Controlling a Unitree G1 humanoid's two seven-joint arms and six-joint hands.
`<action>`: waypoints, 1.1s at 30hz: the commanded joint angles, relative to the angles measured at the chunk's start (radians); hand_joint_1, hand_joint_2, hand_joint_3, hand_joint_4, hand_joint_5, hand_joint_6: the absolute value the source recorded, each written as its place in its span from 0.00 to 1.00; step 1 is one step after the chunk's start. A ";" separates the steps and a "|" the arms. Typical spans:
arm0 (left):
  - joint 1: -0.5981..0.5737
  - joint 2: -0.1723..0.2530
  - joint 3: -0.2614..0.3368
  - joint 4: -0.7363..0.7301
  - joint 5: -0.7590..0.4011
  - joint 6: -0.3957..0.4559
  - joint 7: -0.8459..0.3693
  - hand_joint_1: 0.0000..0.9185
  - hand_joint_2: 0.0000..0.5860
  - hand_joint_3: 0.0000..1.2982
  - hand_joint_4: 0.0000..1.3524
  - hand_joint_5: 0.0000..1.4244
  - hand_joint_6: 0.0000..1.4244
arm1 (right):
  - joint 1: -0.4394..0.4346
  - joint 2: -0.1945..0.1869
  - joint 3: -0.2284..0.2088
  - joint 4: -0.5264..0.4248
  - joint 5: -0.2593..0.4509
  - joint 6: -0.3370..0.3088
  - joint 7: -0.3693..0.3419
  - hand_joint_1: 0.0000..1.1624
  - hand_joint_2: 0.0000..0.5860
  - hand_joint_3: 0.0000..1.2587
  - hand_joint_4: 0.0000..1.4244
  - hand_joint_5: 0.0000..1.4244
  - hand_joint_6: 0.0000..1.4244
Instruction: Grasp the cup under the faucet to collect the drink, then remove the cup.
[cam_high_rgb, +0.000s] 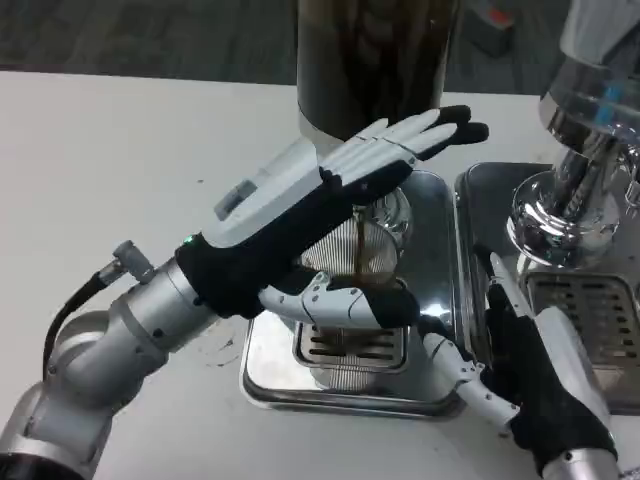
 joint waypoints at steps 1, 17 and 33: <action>0.007 0.001 -0.019 -0.003 0.024 -0.015 0.001 0.00 0.20 0.09 0.00 0.02 0.00 | -0.029 0.016 -0.015 0.037 0.065 -0.049 0.019 0.41 0.45 0.00 0.00 0.00 0.03; 0.015 0.003 -0.018 -0.018 0.025 -0.002 0.009 0.00 0.20 0.09 0.00 0.02 0.00 | -0.104 0.051 -0.008 0.108 0.129 -0.052 0.074 0.53 0.38 0.00 0.00 0.00 0.00; 0.023 0.010 -0.004 -0.030 0.034 0.008 0.025 0.00 0.20 0.10 0.00 0.02 0.00 | -0.185 0.058 -0.002 0.185 0.143 -0.064 0.110 0.52 0.38 0.00 0.00 0.00 0.00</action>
